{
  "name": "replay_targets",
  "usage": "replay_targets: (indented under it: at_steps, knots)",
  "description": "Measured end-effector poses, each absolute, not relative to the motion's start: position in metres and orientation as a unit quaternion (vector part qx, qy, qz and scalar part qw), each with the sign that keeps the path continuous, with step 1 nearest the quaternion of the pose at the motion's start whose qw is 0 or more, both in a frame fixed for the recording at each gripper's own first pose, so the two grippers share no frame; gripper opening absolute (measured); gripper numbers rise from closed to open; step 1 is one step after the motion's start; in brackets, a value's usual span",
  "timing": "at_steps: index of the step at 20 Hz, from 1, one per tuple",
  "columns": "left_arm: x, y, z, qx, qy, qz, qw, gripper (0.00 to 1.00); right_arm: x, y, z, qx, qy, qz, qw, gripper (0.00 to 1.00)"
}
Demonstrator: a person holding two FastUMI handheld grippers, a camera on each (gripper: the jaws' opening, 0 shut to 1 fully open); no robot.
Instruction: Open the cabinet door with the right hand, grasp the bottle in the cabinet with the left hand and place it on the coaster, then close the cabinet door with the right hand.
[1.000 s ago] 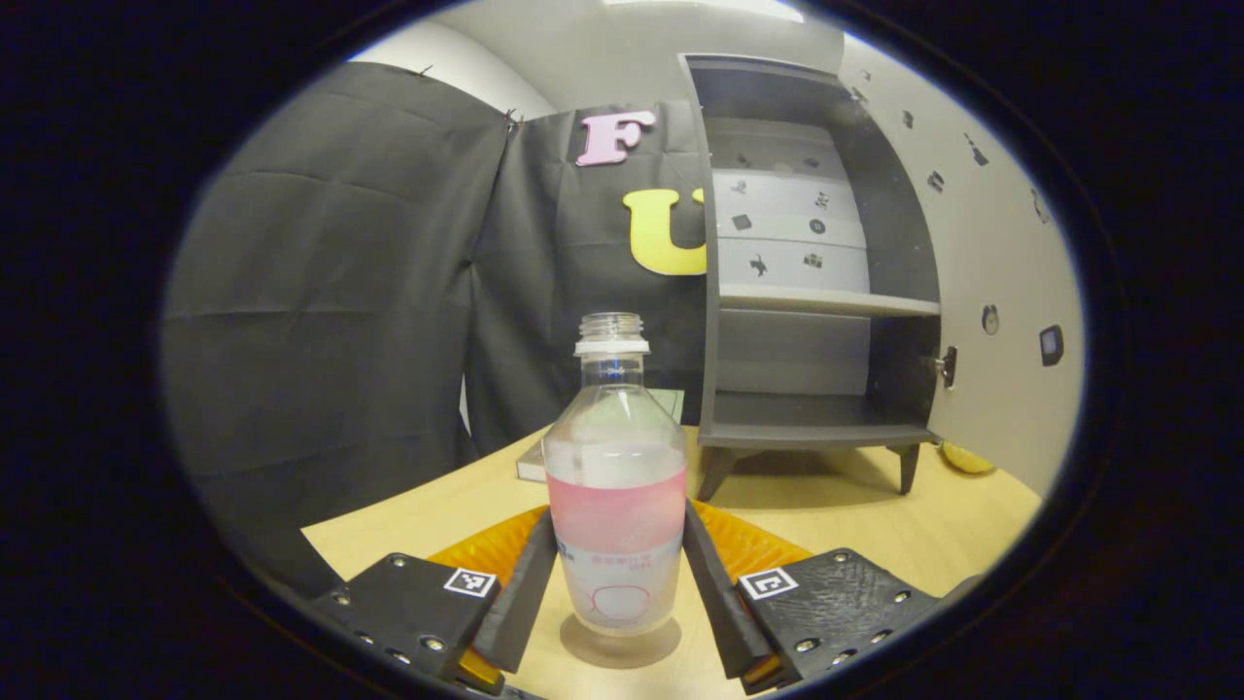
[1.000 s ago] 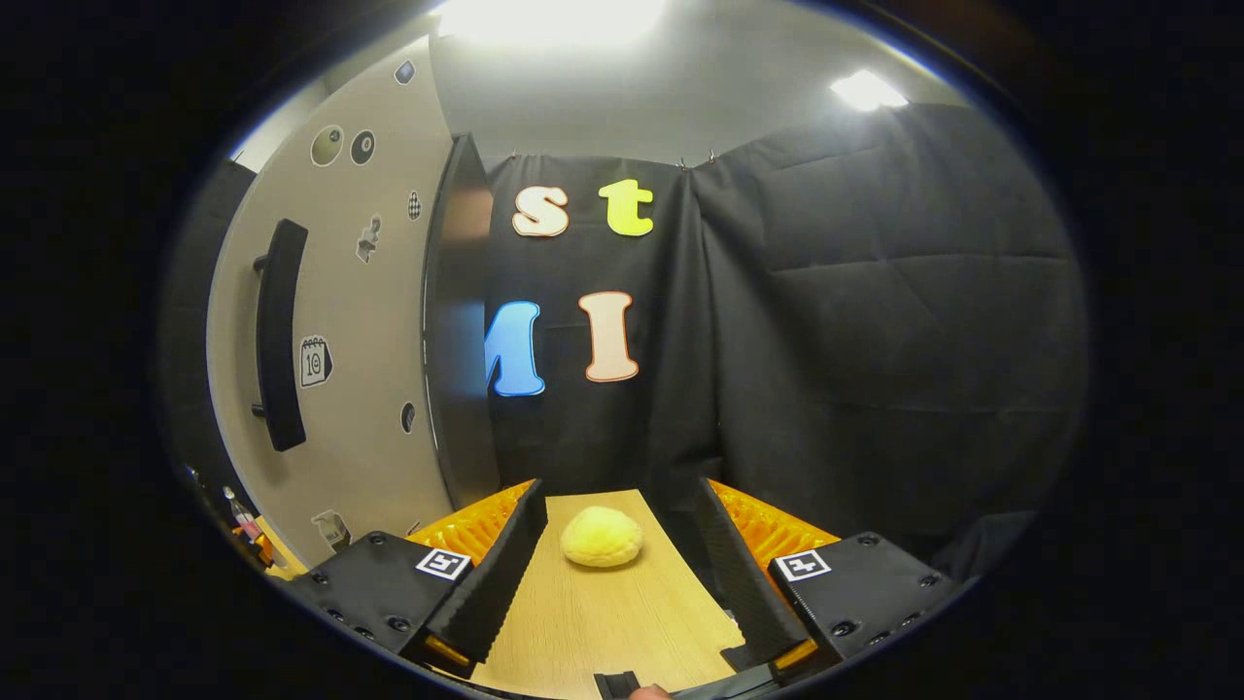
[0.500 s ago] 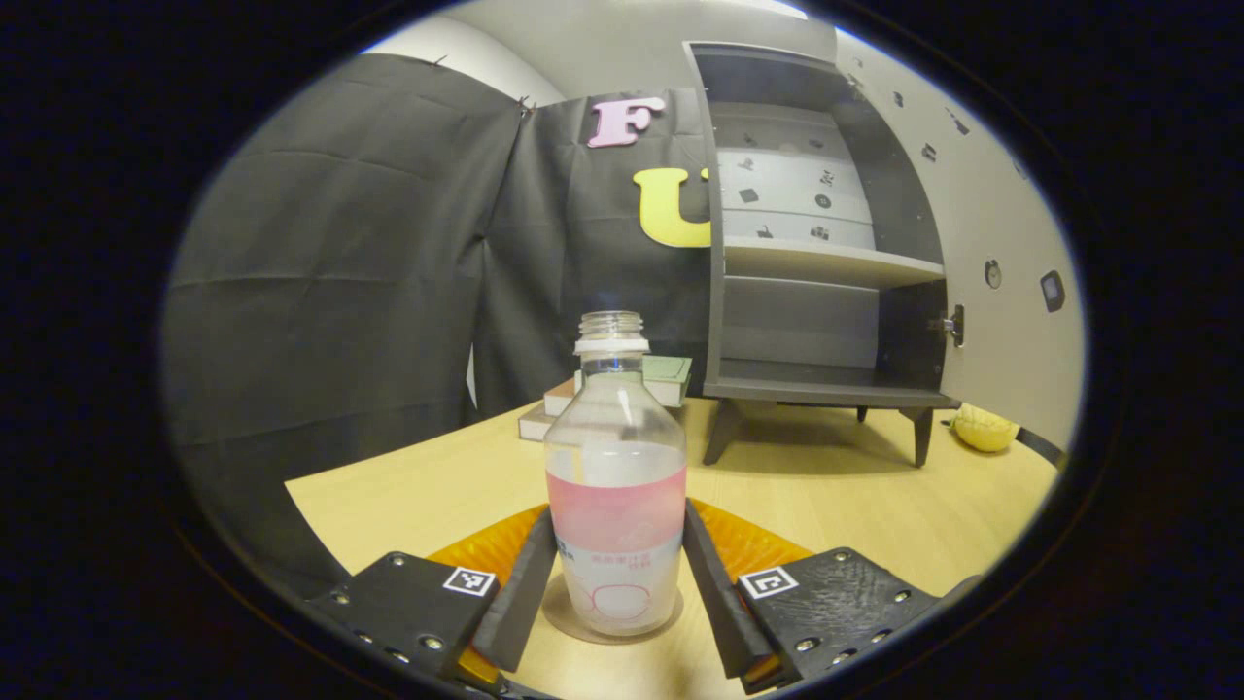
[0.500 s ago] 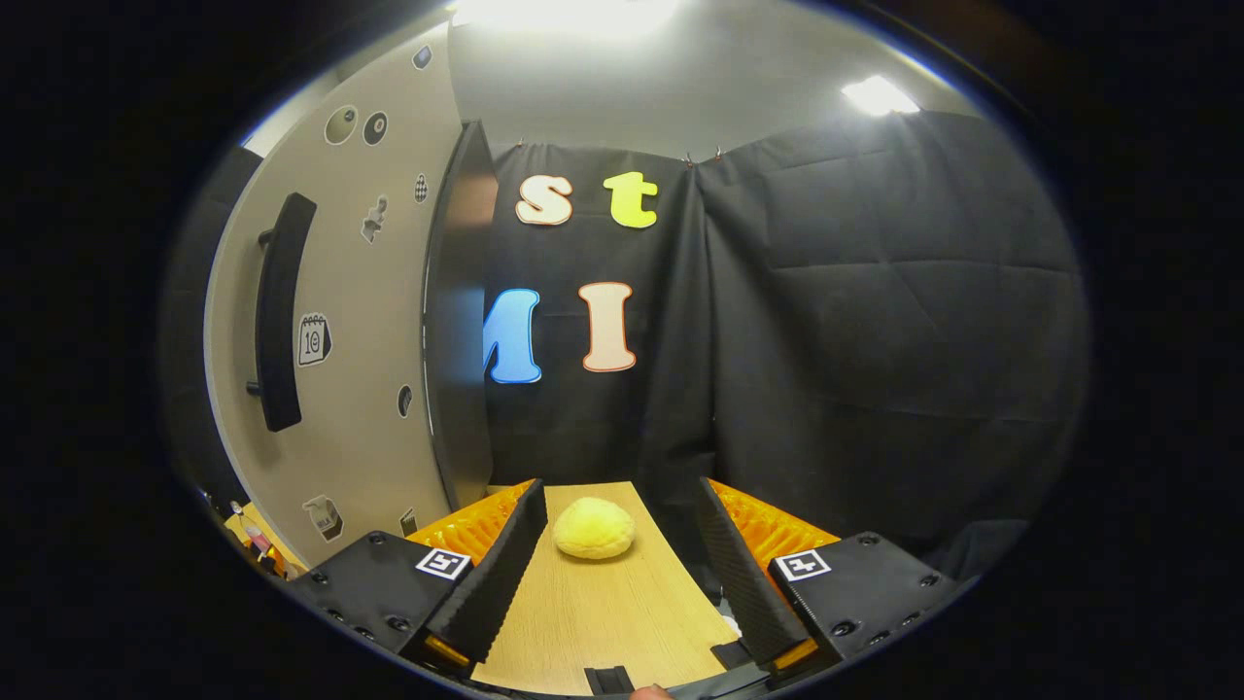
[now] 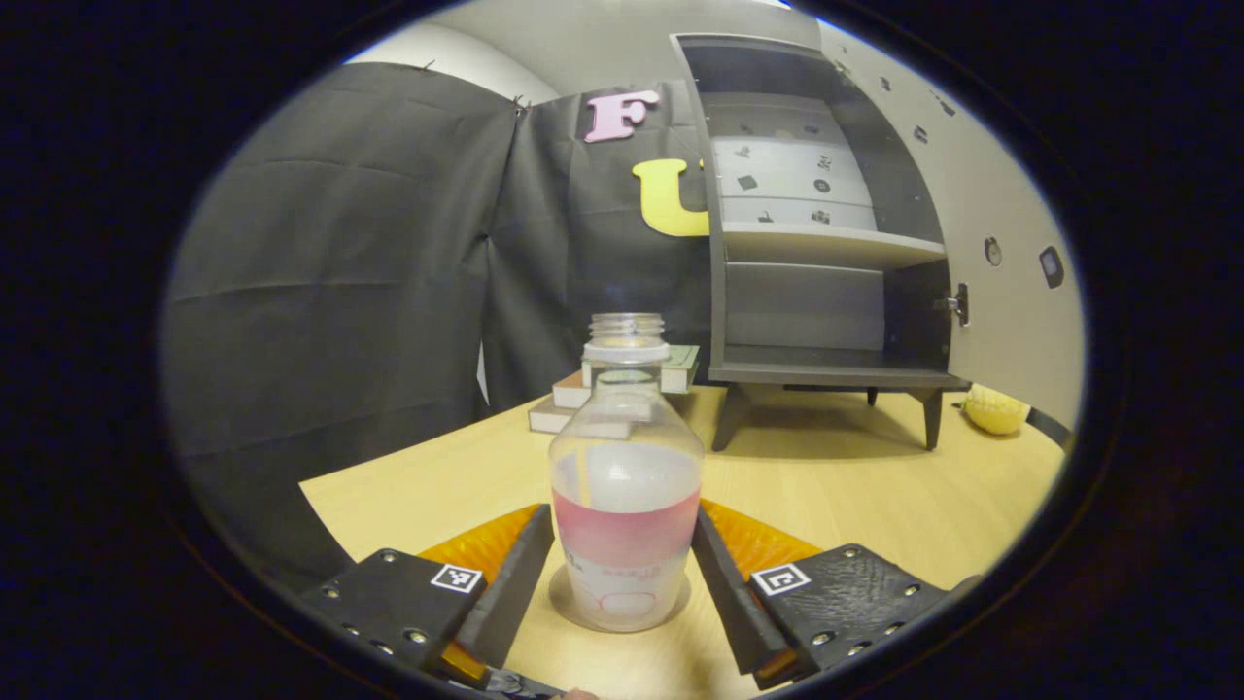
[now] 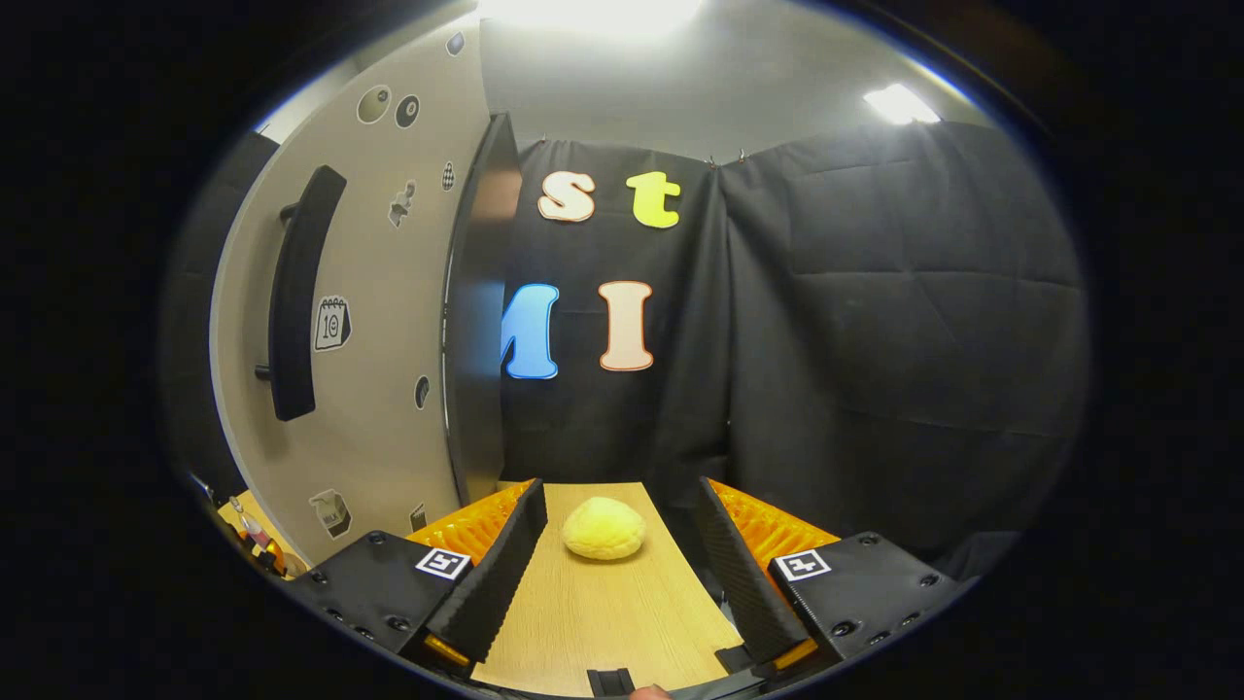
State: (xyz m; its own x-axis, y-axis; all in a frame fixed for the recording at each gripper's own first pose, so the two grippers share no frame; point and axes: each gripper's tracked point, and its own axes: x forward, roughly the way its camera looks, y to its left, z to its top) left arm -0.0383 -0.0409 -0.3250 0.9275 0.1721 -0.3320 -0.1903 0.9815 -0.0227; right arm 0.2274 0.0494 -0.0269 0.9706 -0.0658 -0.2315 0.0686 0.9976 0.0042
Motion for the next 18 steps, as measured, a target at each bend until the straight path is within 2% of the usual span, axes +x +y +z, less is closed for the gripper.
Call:
replay_targets:
  at_steps: [1,2,4,6,7,8,9,11,13,14,17,18]
  knots:
    - [-0.036,-0.041,-0.318,-0.026,0.164,0.091,0.982,0.82,0.228,0.050,-0.027,0.009,0.116,-0.031,0.993,0.97]
    - [-0.035,-0.041,-0.308,-0.024,0.159,0.090,0.983,0.85,0.228,0.052,-0.028,0.014,0.117,-0.029,0.993,0.98]
    - [-0.031,-0.041,-0.283,-0.020,0.148,0.087,0.985,0.82,0.232,0.056,-0.026,0.027,0.117,-0.022,0.992,0.97]
    - [-0.026,-0.042,-0.254,-0.015,0.138,0.084,0.987,0.84,0.236,0.057,-0.022,0.042,0.115,-0.017,0.992,0.98]
    - [-0.024,-0.041,-0.238,-0.012,0.133,0.086,0.987,0.82,0.239,0.057,-0.019,0.051,0.112,-0.013,0.992,0.98]
    - [-0.023,-0.041,-0.218,-0.009,0.123,0.088,0.988,0.85,0.240,0.058,-0.017,0.059,0.109,-0.009,0.992,0.98]
    - [-0.021,-0.040,-0.197,-0.005,0.113,0.090,0.989,0.82,0.242,0.060,-0.014,0.066,0.107,-0.004,0.992,0.98]
    - [-0.022,-0.033,-0.158,0.010,0.101,0.102,0.990,0.84,0.246,0.067,-0.011,0.078,0.109,0.011,0.991,0.98]
    - [-0.025,-0.026,-0.121,0.023,0.093,0.115,0.989,0.82,0.249,0.072,-0.006,0.085,0.113,0.027,0.990,0.94]
    - [-0.025,-0.024,-0.102,0.026,0.091,0.118,0.989,0.84,0.252,0.075,-0.002,0.088,0.115,0.035,0.989,0.94]
    - [-0.025,-0.021,-0.057,0.034,0.089,0.116,0.989,0.82,0.257,0.089,0.009,0.106,0.123,0.058,0.985,0.94]
    - [-0.025,-0.021,-0.045,0.038,0.088,0.112,0.989,0.82,0.259,0.095,0.014,0.114,0.124,0.065,0.984,0.96]
